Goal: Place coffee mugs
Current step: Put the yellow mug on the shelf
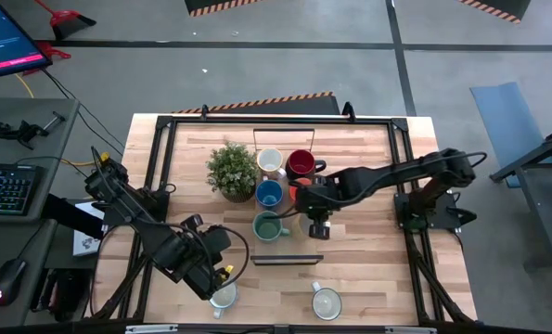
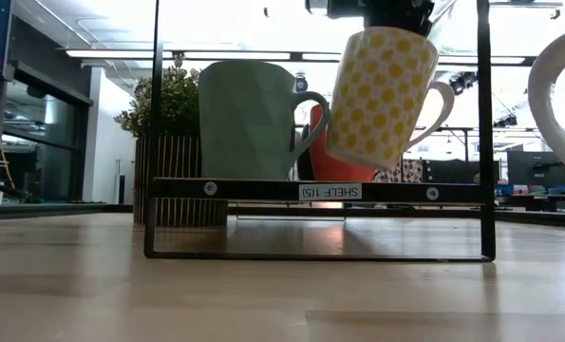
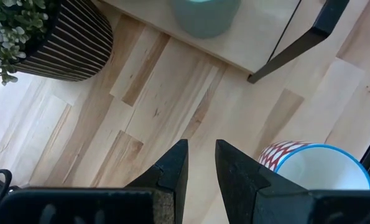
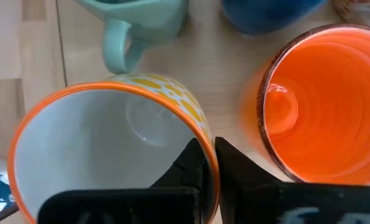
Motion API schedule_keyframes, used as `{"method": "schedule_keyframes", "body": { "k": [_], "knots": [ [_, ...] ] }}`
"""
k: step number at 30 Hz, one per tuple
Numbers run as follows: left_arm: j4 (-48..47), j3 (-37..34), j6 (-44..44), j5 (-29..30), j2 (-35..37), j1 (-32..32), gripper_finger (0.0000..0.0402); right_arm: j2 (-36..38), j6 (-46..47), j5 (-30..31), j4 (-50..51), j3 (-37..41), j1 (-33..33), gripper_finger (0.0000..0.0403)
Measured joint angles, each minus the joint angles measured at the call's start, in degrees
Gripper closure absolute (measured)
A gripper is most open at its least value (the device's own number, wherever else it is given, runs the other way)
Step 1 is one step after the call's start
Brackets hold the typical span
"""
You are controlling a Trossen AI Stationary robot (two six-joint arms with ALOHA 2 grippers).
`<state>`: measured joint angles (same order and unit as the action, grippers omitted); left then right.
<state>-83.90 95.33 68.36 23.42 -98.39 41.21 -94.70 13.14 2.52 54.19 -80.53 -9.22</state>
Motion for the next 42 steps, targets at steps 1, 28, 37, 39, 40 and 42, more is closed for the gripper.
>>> {"method": "schedule_keyframes", "body": {
  "k": [1,28,37,39,40,42],
  "knots": [
    [0.04,0.00,0.00,-0.01,0.00,0.00,0.0330,-0.22,-0.19,-0.02,0.02,0.00,0.03,0.0403],
    [1.68,0.00,-0.02,0.76,0.00,0.00,0.0330,-3.45,-1.63,0.48,-1.42,-0.09,1.41,0.0402],
    [1.68,0.00,-0.02,0.83,0.00,0.00,0.0330,-3.42,-1.61,1.31,-1.37,-0.07,1.47,0.0371],
    [1.68,0.00,-0.02,0.83,0.00,0.00,0.0330,-3.42,-1.59,1.33,-1.40,-0.07,1.47,0.0363],
    [1.68,0.00,-0.03,0.87,0.00,0.00,0.0330,-3.42,-1.54,1.33,-1.38,-0.07,1.47,0.0360],
    [1.68,0.00,-0.02,1.01,0.00,0.00,0.0330,-3.28,-1.53,1.32,-1.31,-0.02,1.47,0.0353]
  ]
}}
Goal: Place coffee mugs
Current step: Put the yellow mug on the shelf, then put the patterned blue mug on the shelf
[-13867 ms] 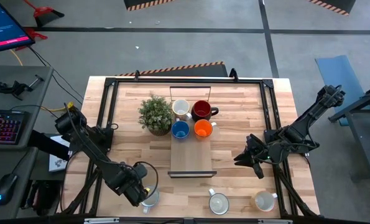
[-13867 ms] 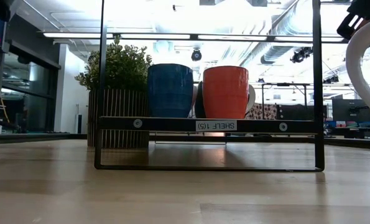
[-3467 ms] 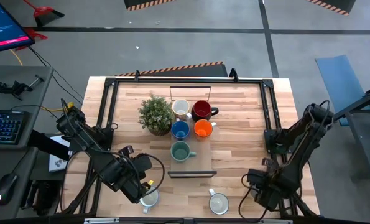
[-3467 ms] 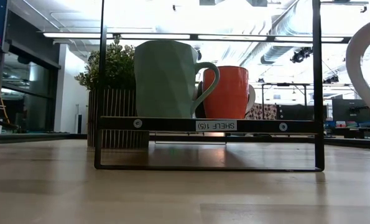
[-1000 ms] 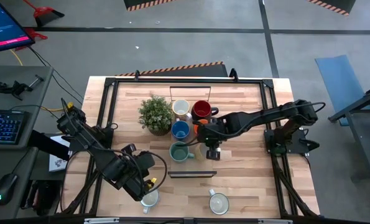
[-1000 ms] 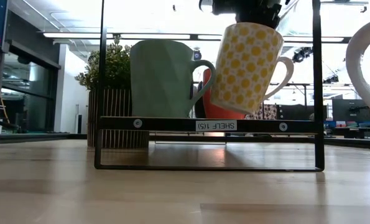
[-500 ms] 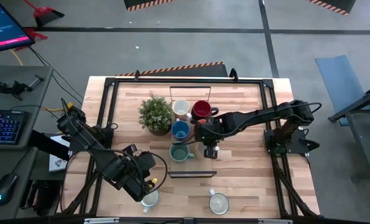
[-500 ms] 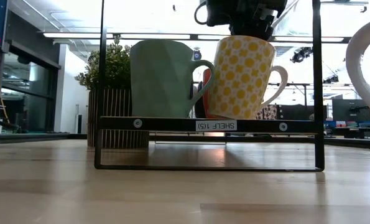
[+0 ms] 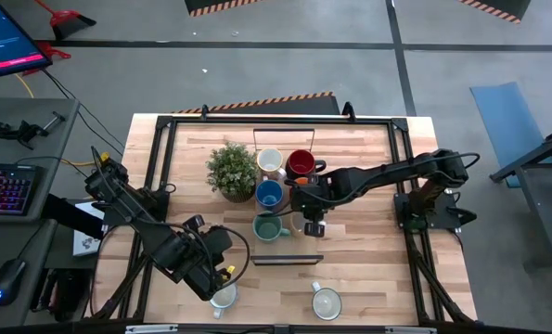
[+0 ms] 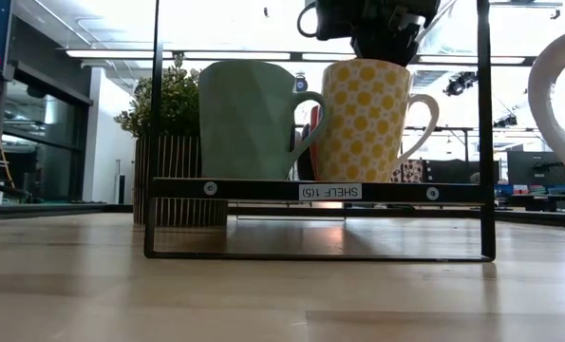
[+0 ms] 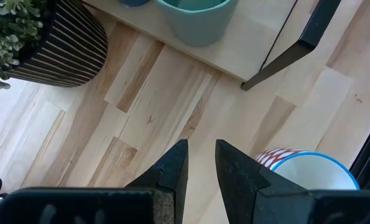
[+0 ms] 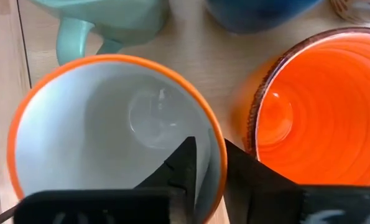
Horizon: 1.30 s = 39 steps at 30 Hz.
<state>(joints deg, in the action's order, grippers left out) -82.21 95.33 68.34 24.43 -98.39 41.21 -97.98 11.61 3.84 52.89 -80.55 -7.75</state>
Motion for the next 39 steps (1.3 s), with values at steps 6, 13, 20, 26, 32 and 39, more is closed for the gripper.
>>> {"method": "schedule_keyframes", "body": {
  "k": [6,13,20,26,32,39],
  "knots": [
    [0.00,0.00,0.00,0.06,0.00,0.00,0.0330,1.04,0.05,0.02,0.04,0.07,0.00,0.0340],
    [0.08,0.00,0.00,0.17,0.00,0.00,0.0330,4.35,1.38,0.38,0.88,0.07,0.24,0.0338],
    [0.12,0.00,0.00,0.76,0.00,0.02,0.0330,10.10,4.02,-1.41,1.22,0.07,-0.42,0.0338],
    [0.41,0.00,0.48,0.76,0.00,0.02,0.0330,18.19,9.70,-3.39,5.75,0.04,-6.02,0.0339],
    [1.27,0.00,0.46,1.16,0.00,0.02,0.0330,23.05,19.25,-1.51,7.31,0.04,-15.55,0.0339],
    [2.24,0.00,0.48,1.29,0.00,0.02,0.0330,23.35,31.11,5.58,11.79,0.65,-27.25,0.0332]
  ]
}}
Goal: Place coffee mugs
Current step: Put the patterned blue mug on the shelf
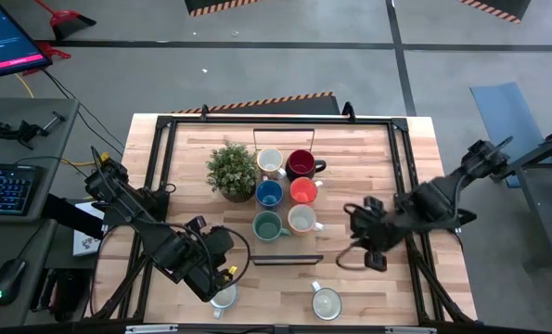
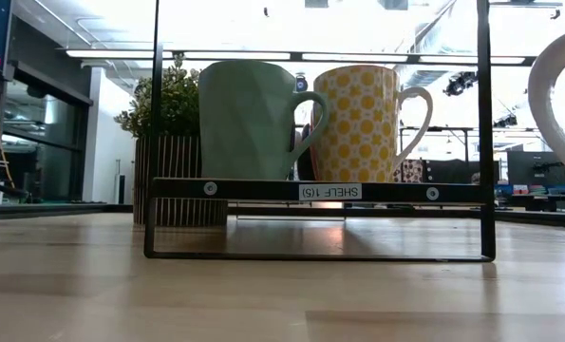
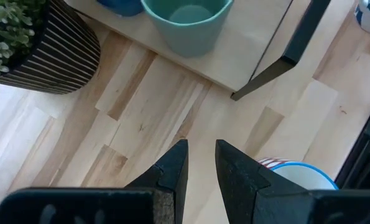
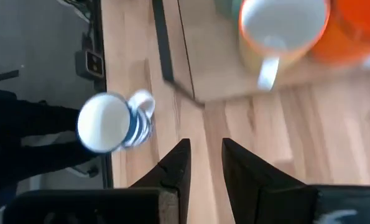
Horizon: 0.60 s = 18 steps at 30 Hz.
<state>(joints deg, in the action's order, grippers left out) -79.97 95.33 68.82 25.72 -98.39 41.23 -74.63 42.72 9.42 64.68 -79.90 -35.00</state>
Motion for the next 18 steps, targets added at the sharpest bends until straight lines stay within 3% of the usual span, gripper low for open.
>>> {"method": "schedule_keyframes", "body": {
  "k": [11,18],
  "knots": [
    [0.36,0.00,-1.50,-3.83,0.00,1.28,0.0330,-0.13,27.09,11.41,-0.31,12.43,-18.38,0.0324],
    [-5.40,0.00,3.68,-3.28,0.00,5.57,0.0330,-0.13,35.60,18.78,-5.59,17.94,-23.32,0.0324]
  ]
}}
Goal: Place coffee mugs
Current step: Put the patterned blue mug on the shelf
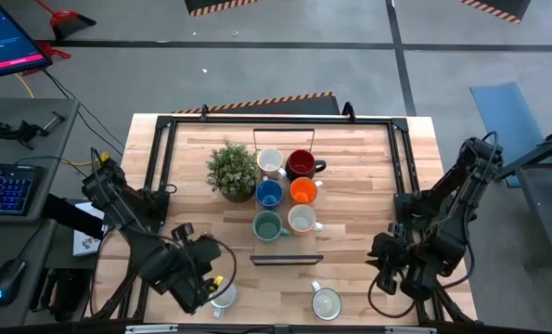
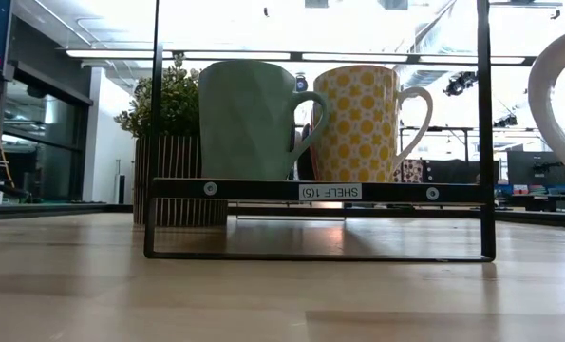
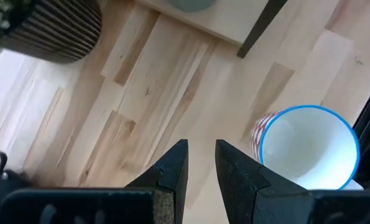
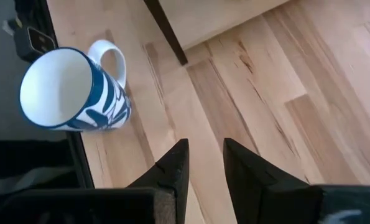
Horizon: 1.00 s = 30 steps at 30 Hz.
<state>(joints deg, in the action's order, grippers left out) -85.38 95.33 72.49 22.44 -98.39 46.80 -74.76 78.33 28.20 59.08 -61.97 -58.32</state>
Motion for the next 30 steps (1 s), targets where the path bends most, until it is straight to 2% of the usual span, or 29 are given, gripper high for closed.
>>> {"method": "schedule_keyframes", "body": {
  "k": [7,14,18,26,30],
  "knots": [
    [1.14,-1.49,4.75,3.79,0.21,2.40,0.0330,0.20,0.28,3.10,-4.12,2.83,0.58,0.0324],
    [14.51,-13.99,0.72,-3.17,1.80,0.59,0.0330,0.20,0.26,4.38,-4.56,2.86,2.17,0.0324],
    [18.91,-20.18,-1.33,-3.23,7.33,-0.37,0.0335,0.20,0.19,4.33,-5.13,2.86,3.62,0.0324],
    [27.18,-33.94,-5.84,-1.01,23.97,-3.12,0.0369,0.20,0.19,4.26,-5.49,2.86,7.63,0.0324],
    [31.02,-38.95,-7.73,-1.86,28.90,-6.08,0.0371,0.20,-3.35,4.35,-5.13,2.86,10.01,0.0324]
  ]
}}
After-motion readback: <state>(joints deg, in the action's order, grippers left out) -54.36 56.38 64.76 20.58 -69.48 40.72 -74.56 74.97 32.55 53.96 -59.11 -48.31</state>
